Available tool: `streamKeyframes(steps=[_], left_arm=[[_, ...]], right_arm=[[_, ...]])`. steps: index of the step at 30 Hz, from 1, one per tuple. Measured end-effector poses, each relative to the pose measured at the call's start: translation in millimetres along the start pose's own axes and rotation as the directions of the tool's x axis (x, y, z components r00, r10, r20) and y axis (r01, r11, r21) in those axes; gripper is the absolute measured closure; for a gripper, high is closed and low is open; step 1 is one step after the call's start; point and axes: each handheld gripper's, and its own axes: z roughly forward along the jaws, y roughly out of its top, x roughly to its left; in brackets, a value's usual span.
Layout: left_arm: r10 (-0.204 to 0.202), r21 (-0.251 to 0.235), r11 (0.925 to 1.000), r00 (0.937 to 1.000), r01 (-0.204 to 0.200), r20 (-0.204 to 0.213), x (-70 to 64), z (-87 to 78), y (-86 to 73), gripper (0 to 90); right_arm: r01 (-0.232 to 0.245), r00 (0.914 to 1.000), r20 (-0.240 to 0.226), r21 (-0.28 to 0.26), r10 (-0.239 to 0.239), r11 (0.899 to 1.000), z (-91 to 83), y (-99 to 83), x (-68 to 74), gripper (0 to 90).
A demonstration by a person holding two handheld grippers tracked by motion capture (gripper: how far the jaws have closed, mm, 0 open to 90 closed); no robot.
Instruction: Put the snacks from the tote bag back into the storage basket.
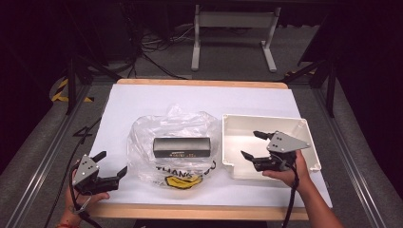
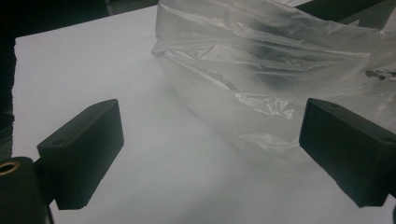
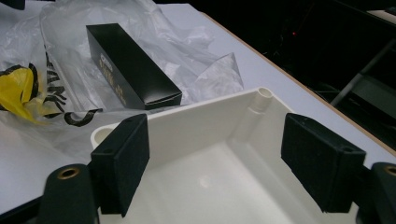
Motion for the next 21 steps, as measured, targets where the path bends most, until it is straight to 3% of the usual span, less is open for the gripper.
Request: streamKeyframes(steps=[2, 8, 14, 21], left_arm=[[-0.007, -0.004, 1.0, 1.0, 0.007, -0.003, 0.0, -1.0, -1.2, 6.8], [-0.01, 0.004, 0.9999, 0.9999, 0.01, -0.008, -4.4, -2.3, -3.5, 6.6], [-0.007, 0.005, 1.0, 0.9999, 0.007, -0.014, -6.4, -4.5, -4.5, 6.1], [-0.012, -0.025, 0.9996, 0.9999, 0.011, -0.011, -7.4, -5.7, -1.0, 6.1]], right_arm=[[0.023, 0.9997, -0.011, 0.0, -0.023, 1.0, 6.9, 5.0, 1.3, 24.2], [0.016, 0.9984, -0.054, -0.02, -0.017, 1.0, 21.0, 14.8, -1.7, 24.2], [0.029, 0.9959, -0.086, 0.003, -0.028, 1.0, 33.1, 24.7, -5.5, 24.3], [0.06, 0.9906, -0.125, 0.032, -0.055, 0.998, 46.2, 40.4, -6.6, 24.5]])
